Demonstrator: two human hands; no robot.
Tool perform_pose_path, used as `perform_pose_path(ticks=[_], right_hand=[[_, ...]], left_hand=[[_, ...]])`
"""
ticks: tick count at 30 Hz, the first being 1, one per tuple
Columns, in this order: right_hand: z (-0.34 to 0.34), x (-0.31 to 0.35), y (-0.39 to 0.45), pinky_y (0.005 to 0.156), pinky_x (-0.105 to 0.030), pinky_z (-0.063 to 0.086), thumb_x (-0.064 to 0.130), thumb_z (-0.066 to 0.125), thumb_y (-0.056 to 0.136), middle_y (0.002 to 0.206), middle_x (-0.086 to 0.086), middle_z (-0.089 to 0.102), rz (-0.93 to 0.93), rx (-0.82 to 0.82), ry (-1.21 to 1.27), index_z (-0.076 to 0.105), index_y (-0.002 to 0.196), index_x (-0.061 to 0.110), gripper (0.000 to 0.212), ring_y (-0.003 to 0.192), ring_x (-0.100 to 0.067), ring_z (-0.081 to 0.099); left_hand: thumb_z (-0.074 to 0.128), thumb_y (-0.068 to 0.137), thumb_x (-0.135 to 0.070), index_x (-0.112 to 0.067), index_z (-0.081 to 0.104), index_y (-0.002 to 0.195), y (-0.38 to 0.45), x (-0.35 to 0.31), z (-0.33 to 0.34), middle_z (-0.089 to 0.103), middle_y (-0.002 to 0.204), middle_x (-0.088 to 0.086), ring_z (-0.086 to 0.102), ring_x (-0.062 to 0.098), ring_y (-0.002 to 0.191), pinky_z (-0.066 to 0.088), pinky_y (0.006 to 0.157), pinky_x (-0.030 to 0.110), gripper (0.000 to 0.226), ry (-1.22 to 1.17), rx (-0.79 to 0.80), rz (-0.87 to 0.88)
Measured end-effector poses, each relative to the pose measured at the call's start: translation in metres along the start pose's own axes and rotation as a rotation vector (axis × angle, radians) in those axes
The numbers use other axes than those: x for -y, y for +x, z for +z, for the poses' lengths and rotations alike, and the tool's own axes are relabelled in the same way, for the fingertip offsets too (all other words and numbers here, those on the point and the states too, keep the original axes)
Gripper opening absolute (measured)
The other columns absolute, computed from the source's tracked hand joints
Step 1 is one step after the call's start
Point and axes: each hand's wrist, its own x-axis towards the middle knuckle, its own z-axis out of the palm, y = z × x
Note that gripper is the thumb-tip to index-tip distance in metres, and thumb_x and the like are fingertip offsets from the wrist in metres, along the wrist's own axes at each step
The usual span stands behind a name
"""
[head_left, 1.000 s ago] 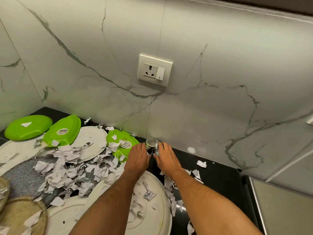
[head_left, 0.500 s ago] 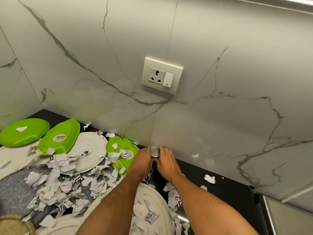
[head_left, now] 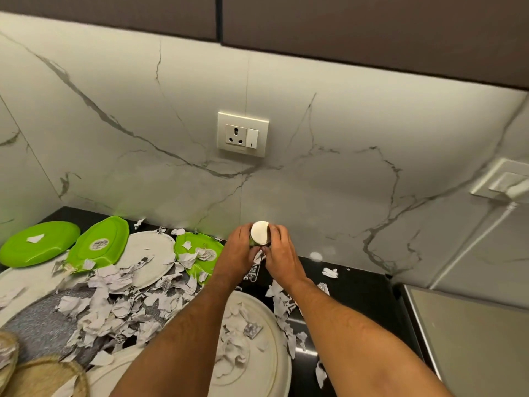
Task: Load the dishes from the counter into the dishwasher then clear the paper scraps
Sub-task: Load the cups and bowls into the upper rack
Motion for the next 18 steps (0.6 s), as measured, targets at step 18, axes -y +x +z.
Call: perform_pose_path(ticks=[18], right_hand=[[-0.092,0.042,-0.237,0.114,-0.037,0.043,0.016,0.081,0.081,0.14,-0.004,0.043,0.136,-0.028,-0.08,0.04,0.149,0.012,0.079,0.133,-0.02,0.045]], left_hand=[[0.083,0.078,-0.024,-0.013,0.058,0.127,-0.195,-0.122,-0.02,0.056,0.11,-0.002,0.058,0.016,0.098,0.048,0.085,0.027,0.055,-0.121,0.196,0.11]])
